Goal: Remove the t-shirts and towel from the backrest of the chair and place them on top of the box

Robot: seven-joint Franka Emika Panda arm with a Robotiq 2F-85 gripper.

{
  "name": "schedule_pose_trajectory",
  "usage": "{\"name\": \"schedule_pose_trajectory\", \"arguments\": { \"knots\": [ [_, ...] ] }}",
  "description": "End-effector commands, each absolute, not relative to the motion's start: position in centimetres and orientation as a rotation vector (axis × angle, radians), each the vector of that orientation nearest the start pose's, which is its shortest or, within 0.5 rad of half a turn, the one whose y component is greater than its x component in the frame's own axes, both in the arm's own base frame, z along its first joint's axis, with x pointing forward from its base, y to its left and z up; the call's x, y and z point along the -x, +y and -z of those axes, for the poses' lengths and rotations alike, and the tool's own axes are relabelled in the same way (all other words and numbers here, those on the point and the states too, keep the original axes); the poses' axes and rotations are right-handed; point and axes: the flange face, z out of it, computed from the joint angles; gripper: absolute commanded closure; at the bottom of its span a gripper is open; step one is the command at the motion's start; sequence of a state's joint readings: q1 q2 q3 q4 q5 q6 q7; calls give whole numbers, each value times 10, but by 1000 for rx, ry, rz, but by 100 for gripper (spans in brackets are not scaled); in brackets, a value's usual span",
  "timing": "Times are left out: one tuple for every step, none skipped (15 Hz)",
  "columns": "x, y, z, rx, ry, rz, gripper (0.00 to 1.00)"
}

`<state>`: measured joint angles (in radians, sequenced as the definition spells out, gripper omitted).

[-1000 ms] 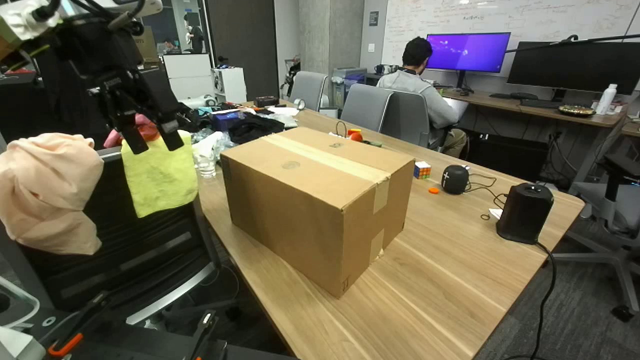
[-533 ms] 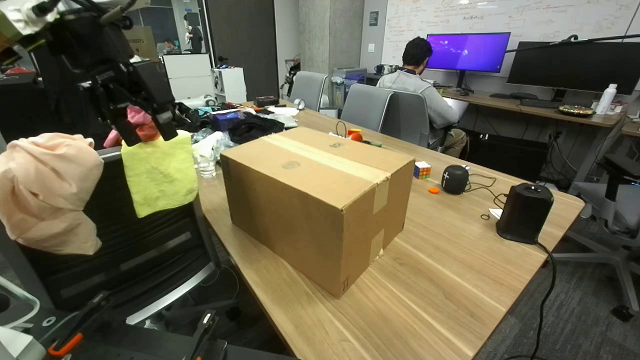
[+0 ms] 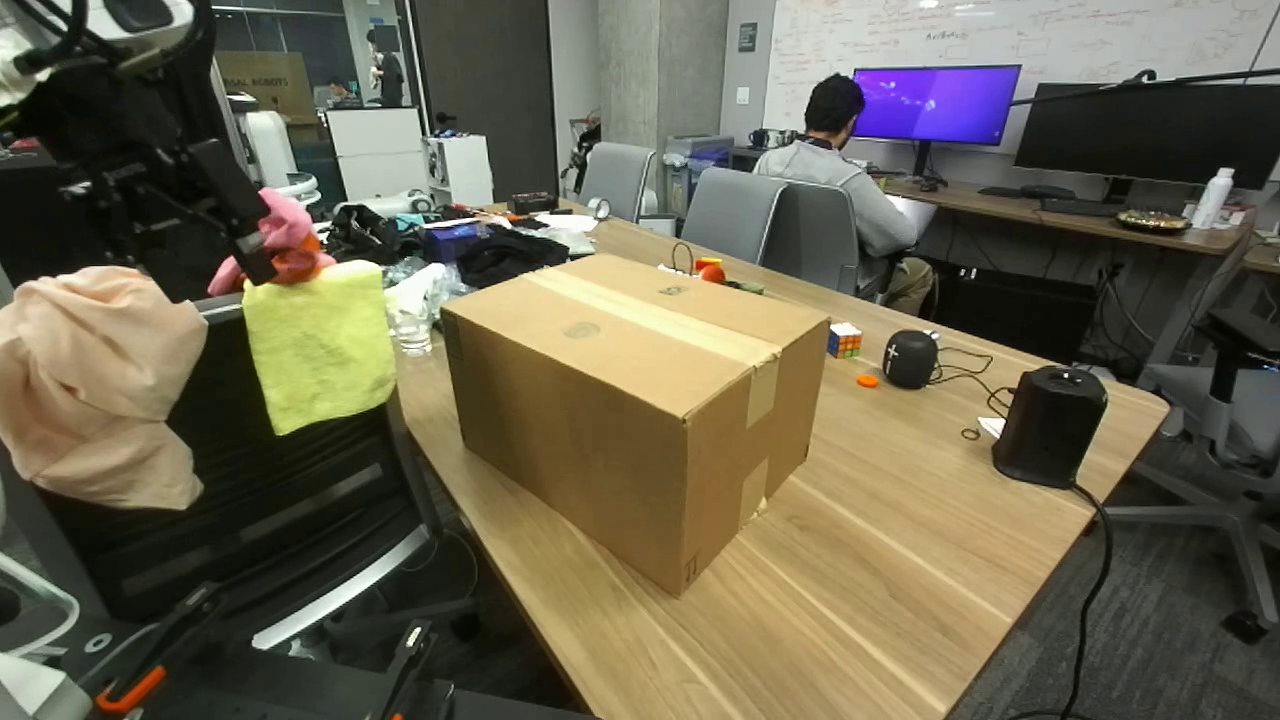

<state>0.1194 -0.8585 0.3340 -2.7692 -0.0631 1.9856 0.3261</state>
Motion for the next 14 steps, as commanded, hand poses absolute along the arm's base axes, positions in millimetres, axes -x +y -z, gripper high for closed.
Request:
{"name": "schedule_pose_trajectory", "arguments": {
  "knots": [
    [-275,165,-432,3369,-171,277,0],
    [-272,177,-430,3363,-194,285,0],
    [-269,186,-428,3352,-208,303,0],
    [-267,195,-426,3341,-221,316,0],
    [-264,204,-424,3327,-231,332,0],
    [-263,211,-424,3314,-232,346,0],
    [-260,219,-423,3301,-229,357,0],
    [-258,225,-423,3291,-226,368,0],
    [-256,233,-422,3283,-204,372,0],
    [-254,238,-421,3274,-180,368,0],
    [-252,244,-422,3266,-162,363,0],
    [-249,250,-421,3259,-153,356,0],
    [-246,256,-421,3250,-143,358,0],
    [-244,262,-422,3238,-141,354,0]
  ]
}}
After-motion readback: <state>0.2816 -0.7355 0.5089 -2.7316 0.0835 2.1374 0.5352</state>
